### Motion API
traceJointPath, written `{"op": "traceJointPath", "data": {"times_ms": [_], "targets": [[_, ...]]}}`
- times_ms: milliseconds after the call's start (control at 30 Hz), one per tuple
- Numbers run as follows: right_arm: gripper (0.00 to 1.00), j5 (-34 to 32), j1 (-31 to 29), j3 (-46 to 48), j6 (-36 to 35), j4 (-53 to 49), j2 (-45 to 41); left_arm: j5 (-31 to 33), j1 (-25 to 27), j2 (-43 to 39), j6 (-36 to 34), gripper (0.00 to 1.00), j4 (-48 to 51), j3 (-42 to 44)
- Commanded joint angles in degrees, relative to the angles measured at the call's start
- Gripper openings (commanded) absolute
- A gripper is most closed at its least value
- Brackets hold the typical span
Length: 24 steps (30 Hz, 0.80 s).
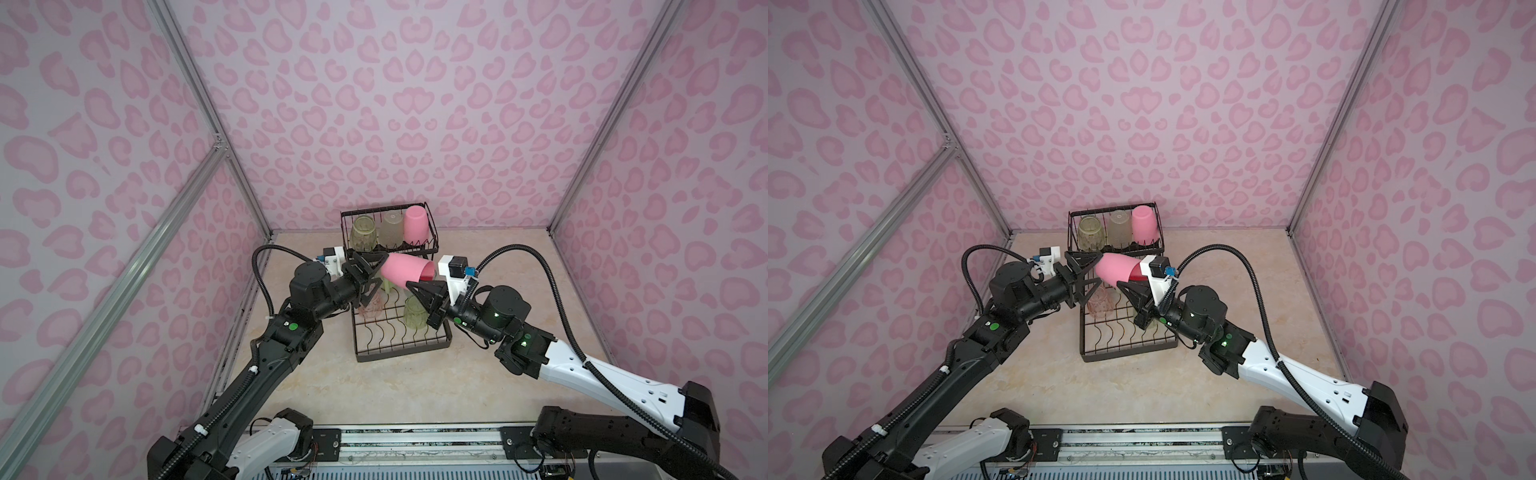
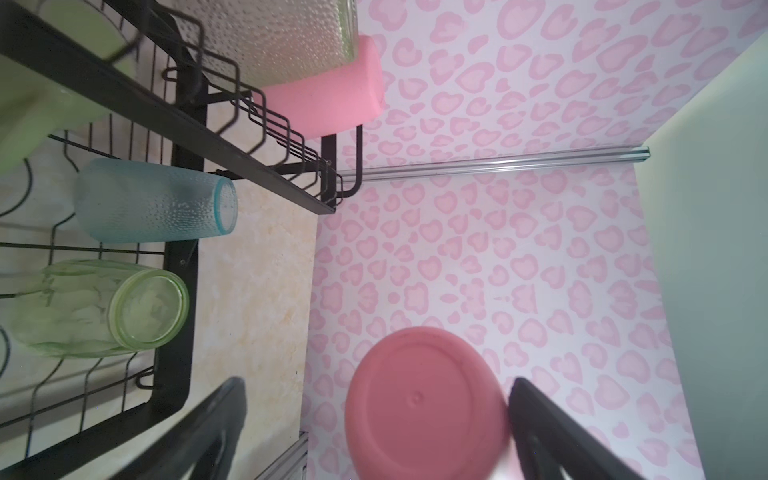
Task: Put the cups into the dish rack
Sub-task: 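Lift the pink cup toward the left gripper while the left rises to meet it, then grasp the pink cup base with the left gripper while the right holds it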
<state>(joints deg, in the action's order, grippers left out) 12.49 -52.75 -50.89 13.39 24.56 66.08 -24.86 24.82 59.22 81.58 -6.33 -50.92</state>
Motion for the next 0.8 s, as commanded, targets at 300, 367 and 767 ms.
{"op": "traceJointPath", "data": {"times_ms": [300,367,767], "targets": [[0.0,3.7,0.1,-1.3,2.5,10.3,7.7,-1.0,-0.3,-0.8,5.8,0.96,-10.1,2.7],[0.0,3.8,0.0,-1.5,2.7,10.6,8.5,-0.6,-0.3,-1.0,5.7,0.93,-10.6,3.1],[0.0,3.9,0.0,-2.4,3.7,9.5,10.1,0.8,-0.4,-1.0,3.5,0.74,-11.3,4.1]]}}
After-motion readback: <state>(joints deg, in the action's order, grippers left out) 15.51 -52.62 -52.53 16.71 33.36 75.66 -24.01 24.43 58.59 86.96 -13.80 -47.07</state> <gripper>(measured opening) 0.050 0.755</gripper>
